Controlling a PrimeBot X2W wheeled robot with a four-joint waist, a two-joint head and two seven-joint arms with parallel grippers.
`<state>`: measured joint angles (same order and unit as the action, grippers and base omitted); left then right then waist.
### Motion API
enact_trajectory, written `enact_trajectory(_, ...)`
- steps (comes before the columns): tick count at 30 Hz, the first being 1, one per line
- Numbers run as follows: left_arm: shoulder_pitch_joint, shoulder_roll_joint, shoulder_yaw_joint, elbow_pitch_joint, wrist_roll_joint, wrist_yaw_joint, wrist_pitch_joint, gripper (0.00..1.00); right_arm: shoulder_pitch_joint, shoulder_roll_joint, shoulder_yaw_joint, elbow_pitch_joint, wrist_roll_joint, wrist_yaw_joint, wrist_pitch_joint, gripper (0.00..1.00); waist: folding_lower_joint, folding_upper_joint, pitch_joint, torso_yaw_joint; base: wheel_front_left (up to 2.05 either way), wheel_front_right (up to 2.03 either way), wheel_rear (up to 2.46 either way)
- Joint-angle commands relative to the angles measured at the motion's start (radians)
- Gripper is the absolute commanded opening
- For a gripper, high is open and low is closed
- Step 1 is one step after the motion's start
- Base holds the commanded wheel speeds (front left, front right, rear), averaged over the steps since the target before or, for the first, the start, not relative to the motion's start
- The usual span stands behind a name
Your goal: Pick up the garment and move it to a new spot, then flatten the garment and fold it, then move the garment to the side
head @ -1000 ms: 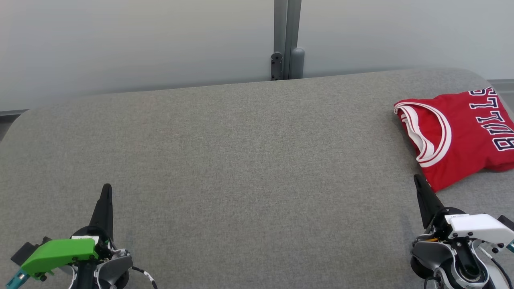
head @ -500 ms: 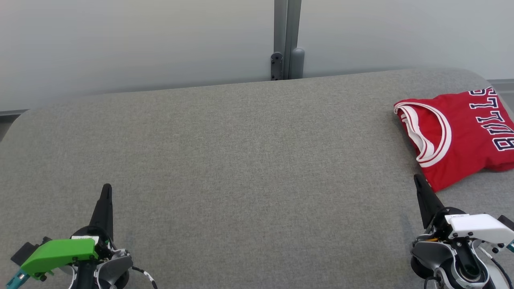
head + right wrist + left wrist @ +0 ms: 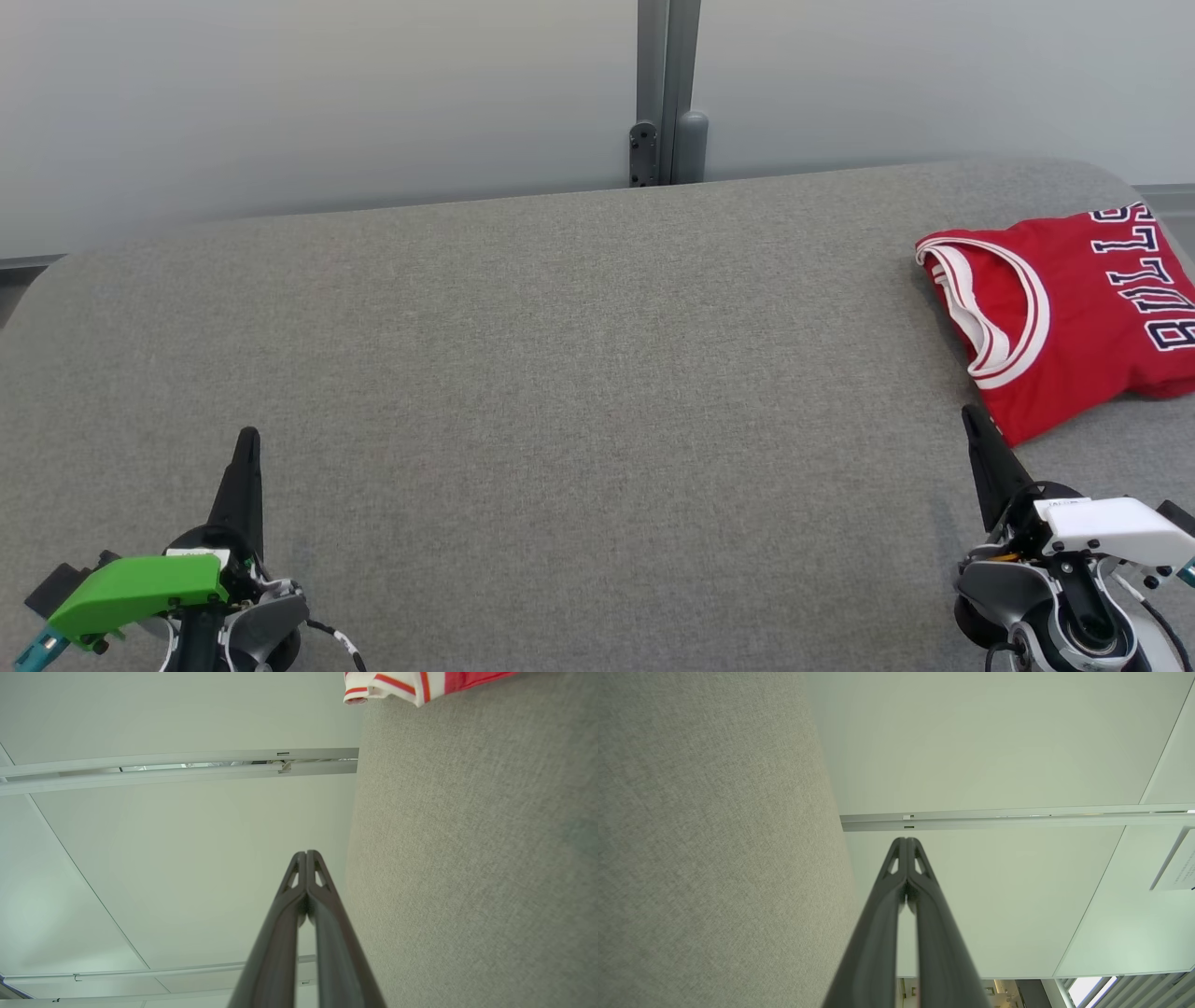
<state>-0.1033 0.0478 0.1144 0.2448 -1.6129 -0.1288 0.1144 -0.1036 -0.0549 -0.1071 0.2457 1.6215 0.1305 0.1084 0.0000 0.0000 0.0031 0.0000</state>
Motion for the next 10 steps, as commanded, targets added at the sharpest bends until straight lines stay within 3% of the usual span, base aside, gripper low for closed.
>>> enact_trajectory(1, -0.011, 0.005, 0.003, 0.001, 0.001, -0.006, 0.004, 0.00, -0.007, -0.001, -0.003, -0.003, -0.006, 0.000, 0.004, 0.00, 0.0000, 0.0000, 0.000, 0.000, 0.00, 0.00, 0.00)
enact_trajectory(10, -0.011, 0.005, 0.003, 0.001, 0.001, -0.006, 0.004, 0.00, -0.007, -0.001, -0.003, -0.003, -0.007, 0.000, 0.005, 0.00, 0.0000, 0.0000, 0.000, 0.000, 0.00, 0.00, 0.00)
